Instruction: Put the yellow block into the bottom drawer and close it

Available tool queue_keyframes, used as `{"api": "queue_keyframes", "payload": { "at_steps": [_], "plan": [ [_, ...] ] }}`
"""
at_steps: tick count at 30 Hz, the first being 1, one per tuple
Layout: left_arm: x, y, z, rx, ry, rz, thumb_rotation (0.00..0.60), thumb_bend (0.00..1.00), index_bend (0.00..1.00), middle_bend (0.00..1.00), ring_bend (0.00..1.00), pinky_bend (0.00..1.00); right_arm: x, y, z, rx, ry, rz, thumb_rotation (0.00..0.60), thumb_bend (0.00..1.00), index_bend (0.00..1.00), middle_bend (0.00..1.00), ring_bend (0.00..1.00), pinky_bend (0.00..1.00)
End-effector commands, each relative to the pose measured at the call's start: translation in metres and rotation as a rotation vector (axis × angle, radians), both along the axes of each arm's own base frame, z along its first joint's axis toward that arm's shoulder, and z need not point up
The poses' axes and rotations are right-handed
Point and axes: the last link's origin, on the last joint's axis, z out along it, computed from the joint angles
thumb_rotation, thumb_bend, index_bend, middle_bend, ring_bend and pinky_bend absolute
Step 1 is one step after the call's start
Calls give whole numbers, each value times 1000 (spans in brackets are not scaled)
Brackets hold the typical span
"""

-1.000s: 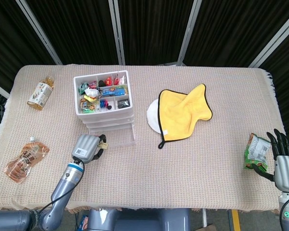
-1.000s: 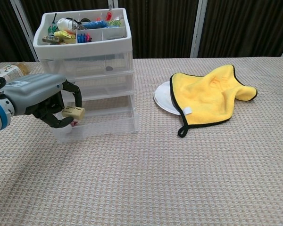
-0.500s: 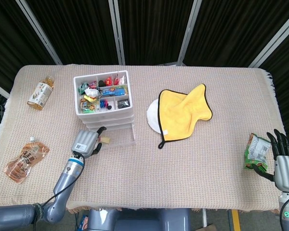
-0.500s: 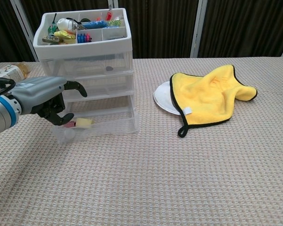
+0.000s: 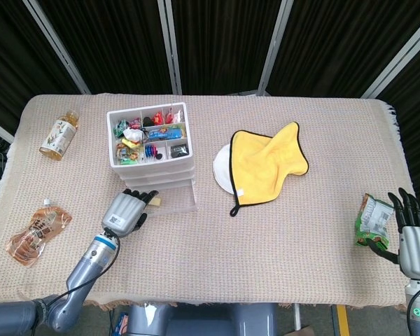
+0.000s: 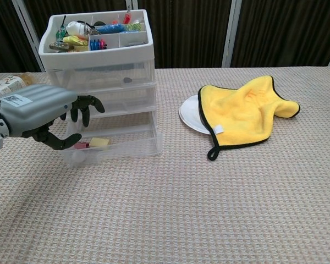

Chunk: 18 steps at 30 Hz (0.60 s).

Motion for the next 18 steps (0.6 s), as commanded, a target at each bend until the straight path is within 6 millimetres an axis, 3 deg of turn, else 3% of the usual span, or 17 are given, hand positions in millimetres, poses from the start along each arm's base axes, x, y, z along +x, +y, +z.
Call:
{"api": "queue_keyframes", "payload": {
  "at_steps": [1,8,14,18],
  "plan": [
    [-18,-6,15,-7,174,-192,600,573,223,203,189,269,0,0,0,-4,-3,-1,600,56,91,0,0,0],
    [-28,-7,25,-30,450,-473,600,589,218,60,10,160,1,0,-1,-8,-2,1,600,56,92,0,0,0],
    [-32,-17,17,-139,620,-665,600,602,182,9,0,125,1,0,-1,-10,-3,-1,600,57,92,0,0,0],
    [-34,-20,9,-195,644,-689,600,610,178,8,0,81,0,0,0,-9,-5,-3,600,56,92,0,0,0]
  ]
}}
